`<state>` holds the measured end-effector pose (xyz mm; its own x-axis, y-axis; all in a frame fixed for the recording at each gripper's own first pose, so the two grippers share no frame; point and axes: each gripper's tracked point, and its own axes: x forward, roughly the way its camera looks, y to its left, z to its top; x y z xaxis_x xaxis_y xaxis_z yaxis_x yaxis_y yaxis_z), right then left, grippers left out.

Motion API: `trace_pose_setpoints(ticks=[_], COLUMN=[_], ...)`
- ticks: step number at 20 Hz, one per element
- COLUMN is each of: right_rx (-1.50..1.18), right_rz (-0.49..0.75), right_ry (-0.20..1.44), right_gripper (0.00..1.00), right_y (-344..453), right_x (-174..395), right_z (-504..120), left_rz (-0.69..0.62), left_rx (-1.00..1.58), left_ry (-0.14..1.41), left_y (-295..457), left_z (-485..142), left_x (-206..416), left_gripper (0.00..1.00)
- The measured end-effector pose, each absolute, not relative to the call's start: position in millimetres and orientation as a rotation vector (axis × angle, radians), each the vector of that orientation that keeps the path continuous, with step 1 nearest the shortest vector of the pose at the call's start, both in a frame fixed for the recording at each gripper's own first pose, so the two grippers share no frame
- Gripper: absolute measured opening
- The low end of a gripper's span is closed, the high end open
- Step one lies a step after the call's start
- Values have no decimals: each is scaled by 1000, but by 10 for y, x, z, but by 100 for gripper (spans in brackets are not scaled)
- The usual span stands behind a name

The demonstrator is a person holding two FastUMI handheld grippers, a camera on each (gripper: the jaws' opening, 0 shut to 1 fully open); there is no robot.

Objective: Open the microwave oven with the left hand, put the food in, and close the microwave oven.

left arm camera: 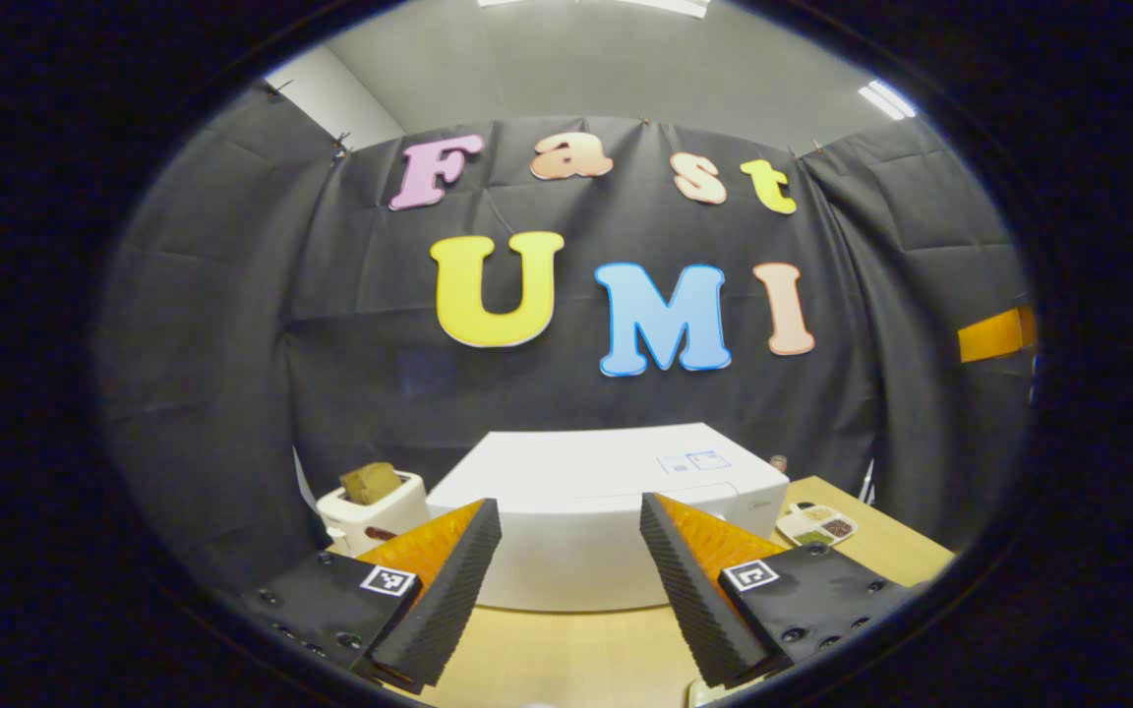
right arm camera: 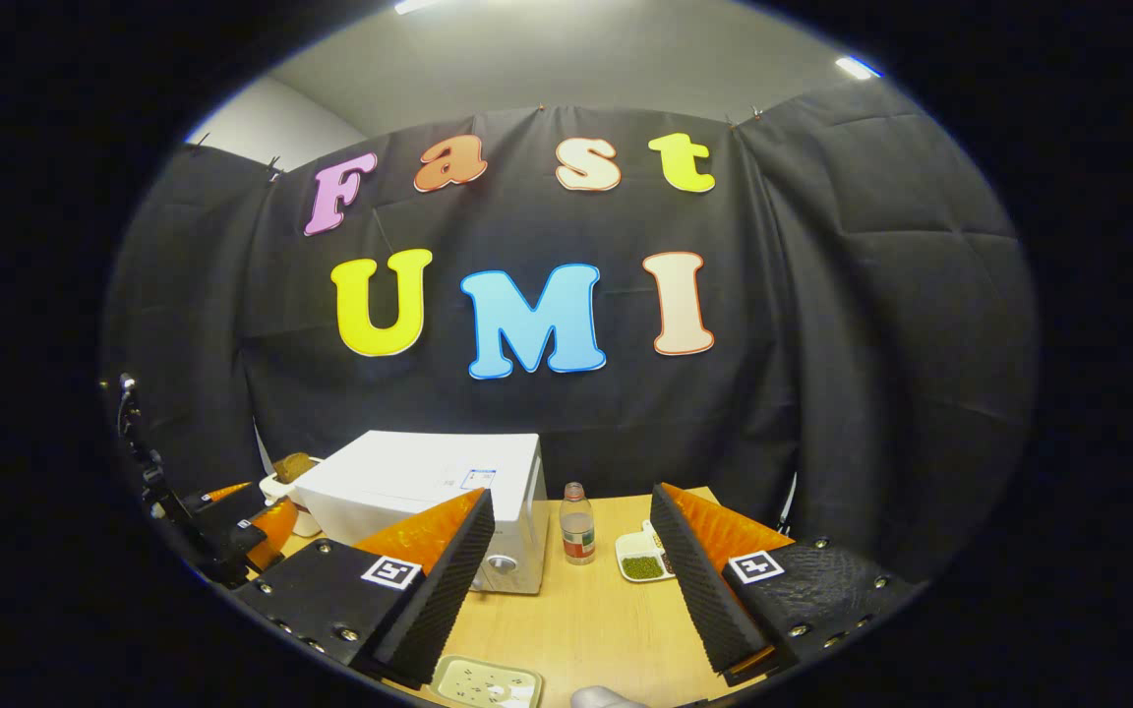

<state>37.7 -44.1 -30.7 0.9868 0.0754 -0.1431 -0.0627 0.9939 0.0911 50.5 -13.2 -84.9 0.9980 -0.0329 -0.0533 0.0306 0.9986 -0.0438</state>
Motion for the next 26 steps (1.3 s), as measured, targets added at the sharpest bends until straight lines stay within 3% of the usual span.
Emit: trace_pose_setpoints(ticks=[4,9,23,24,26], right_rx=[51,42,27,25,36], right_rz=[45,56,71,66,69], right_ry=[84,61,15,16,14], right_gripper=[97,98,98,98,98], right_y=[-352,-141,-6,-23,-20], right_x=[317,242,77,74,61], right_z=[-89,37,217,212,238], left_rz=[12,9,-35,-36,-40], left_rx=[-45,-22,-80,-81,-87], left_ry=[6,-56,-56,-55,-58], left_y=[317,499,363,357,337], left_z=[-284,163,334,344,360], left_x=[244,-21,-173,-175,-173], left_gripper=[95,99,99,95,99])
